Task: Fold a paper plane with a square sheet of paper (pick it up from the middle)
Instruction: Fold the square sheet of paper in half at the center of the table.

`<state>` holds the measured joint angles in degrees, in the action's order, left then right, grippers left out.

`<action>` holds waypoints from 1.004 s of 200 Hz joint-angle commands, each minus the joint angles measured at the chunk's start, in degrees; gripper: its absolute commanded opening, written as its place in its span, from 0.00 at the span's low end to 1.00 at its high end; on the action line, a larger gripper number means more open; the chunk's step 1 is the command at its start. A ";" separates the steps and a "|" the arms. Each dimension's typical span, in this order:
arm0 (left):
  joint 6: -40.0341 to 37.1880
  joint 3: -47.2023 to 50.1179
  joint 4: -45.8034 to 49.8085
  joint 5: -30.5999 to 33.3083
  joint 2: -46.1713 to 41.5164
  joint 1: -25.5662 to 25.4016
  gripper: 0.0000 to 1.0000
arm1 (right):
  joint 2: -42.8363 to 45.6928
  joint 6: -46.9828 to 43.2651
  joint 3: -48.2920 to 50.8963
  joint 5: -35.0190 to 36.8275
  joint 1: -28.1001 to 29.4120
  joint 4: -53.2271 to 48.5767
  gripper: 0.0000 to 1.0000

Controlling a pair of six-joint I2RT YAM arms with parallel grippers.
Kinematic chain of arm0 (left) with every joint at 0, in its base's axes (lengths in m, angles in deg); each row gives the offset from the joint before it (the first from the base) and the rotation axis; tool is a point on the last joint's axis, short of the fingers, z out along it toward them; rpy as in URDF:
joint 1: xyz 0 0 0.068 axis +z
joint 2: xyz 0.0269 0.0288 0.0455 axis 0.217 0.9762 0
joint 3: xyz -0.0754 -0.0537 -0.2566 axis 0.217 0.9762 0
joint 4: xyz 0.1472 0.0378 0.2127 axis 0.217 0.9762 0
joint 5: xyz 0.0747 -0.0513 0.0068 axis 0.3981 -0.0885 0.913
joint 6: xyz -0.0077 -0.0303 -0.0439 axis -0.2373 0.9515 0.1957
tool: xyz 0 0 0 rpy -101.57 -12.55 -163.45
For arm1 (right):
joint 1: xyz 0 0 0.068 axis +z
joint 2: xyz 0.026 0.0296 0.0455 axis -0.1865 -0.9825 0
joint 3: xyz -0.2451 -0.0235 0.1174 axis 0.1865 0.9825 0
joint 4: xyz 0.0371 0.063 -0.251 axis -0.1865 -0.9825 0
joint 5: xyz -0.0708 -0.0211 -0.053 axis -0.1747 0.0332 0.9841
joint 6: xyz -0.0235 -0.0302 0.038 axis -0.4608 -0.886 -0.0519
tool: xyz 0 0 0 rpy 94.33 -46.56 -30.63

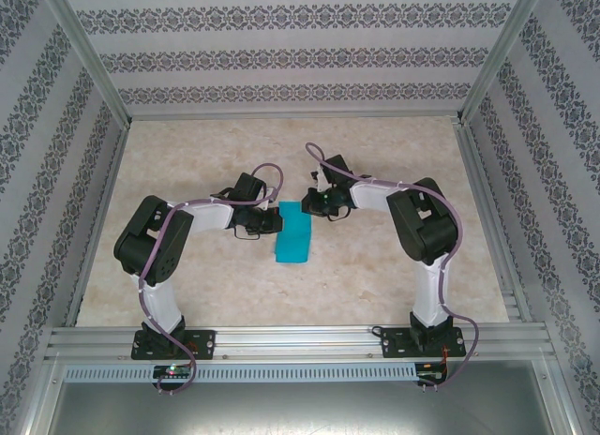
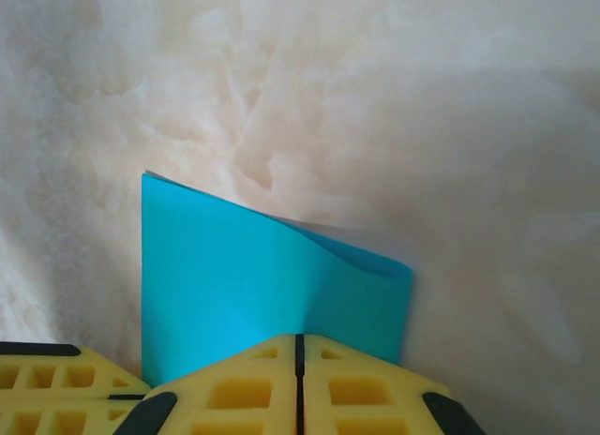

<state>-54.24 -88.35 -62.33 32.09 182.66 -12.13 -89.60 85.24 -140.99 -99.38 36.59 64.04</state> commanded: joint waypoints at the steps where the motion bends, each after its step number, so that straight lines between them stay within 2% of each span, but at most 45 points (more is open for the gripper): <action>1: -1.76 3.52 11.01 9.57 4.59 -0.12 0.06 | 1.77 -1.25 3.08 7.85 -3.20 -1.31 0.09; 29: -1.92 3.54 11.15 9.41 4.71 -0.13 0.06 | 2.86 -1.64 2.80 6.40 -3.19 -1.04 0.09; 69: -1.76 3.67 11.06 9.51 4.51 -0.12 0.06 | 6.71 0.29 2.28 3.34 -0.36 0.84 0.10; 104: -1.87 3.65 11.35 9.45 4.51 -0.17 0.06 | 2.96 2.61 1.51 1.17 0.42 4.52 0.10; 201: -1.90 4.25 12.37 10.14 2.86 -0.14 0.06 | -2.78 -0.96 -1.59 5.18 -3.31 1.60 0.10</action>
<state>-54.44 -88.15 -62.31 32.95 182.24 -12.27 -90.35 86.20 -141.30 -97.79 35.24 67.23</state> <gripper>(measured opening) 0.068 0.098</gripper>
